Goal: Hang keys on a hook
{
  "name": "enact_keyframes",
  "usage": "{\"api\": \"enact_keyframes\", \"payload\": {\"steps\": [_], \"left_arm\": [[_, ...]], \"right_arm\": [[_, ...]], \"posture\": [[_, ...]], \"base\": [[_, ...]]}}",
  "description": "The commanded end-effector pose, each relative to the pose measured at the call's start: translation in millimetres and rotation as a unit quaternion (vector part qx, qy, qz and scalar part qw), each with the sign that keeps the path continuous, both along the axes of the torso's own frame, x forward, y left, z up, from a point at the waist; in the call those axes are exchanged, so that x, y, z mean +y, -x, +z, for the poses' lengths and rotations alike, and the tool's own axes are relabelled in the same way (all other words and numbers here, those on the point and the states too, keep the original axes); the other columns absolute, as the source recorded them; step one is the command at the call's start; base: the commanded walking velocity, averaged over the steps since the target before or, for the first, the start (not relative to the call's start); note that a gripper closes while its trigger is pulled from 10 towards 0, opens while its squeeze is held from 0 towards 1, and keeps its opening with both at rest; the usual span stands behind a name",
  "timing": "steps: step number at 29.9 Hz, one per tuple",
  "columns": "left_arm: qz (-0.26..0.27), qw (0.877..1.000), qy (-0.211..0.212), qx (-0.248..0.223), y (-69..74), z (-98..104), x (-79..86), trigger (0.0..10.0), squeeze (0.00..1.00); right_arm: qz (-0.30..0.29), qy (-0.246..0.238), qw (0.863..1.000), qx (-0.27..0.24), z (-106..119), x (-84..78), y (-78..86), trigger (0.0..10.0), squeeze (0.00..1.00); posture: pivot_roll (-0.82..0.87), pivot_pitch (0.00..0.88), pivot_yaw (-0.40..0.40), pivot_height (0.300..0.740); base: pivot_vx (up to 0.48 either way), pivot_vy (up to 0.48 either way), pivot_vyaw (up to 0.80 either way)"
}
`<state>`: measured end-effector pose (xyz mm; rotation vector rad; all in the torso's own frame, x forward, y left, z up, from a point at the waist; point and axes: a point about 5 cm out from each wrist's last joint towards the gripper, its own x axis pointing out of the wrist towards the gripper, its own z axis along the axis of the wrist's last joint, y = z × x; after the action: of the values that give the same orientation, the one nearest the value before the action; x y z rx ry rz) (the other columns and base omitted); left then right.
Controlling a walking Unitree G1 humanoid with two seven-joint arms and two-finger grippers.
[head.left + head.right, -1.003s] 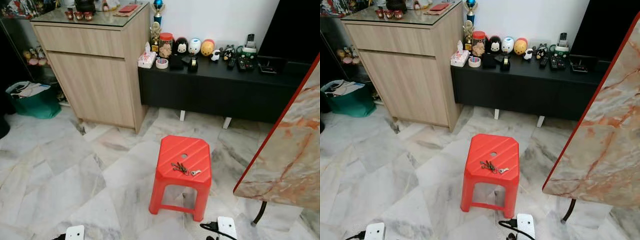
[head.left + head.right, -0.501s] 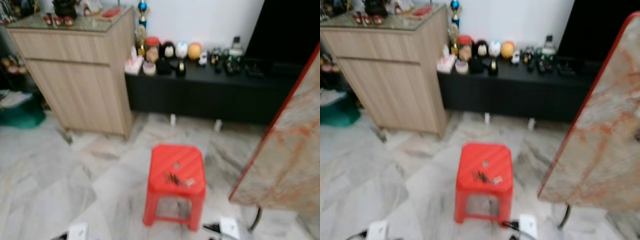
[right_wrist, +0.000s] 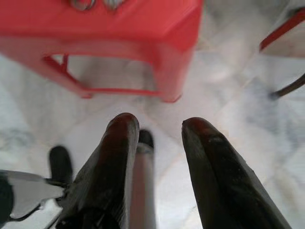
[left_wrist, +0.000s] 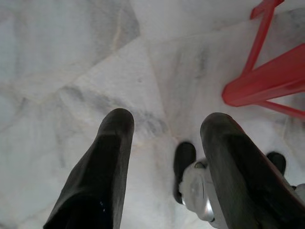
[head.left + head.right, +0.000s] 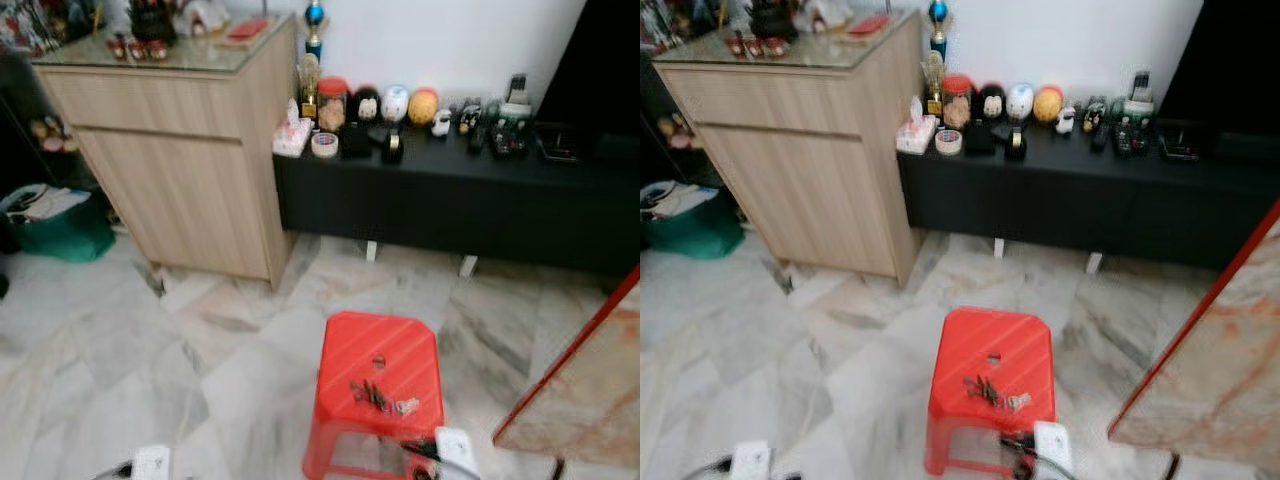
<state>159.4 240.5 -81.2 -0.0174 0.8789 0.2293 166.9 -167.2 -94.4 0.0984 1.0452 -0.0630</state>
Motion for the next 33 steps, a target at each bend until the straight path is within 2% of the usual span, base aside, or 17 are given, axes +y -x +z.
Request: {"api": "enact_keyframes", "payload": {"steps": [1, 33], "left_arm": [[0.003, 1.0, -0.009, 0.017, 10.1, -2.6, 6.9, 10.0, 0.0], [0.005, 1.0, -0.009, 0.019, 9.9, -2.6, 6.9, 10.0, 0.0]], "right_arm": [[0.0, -0.011, 1.0, -0.001, -0.6, 8.8, 0.3, 10.0, 0.0], [-0.001, -0.012, 1.0, -0.001, -0.6, 9.0, 0.2, 10.0, 0.0]], "posture": [[0.03, 0.0, -0.003, 0.74], [0.03, 0.0, -0.003, 0.74]], "base": [[0.0, 0.0, 0.0], [0.0, 0.0, 0.0]]}}
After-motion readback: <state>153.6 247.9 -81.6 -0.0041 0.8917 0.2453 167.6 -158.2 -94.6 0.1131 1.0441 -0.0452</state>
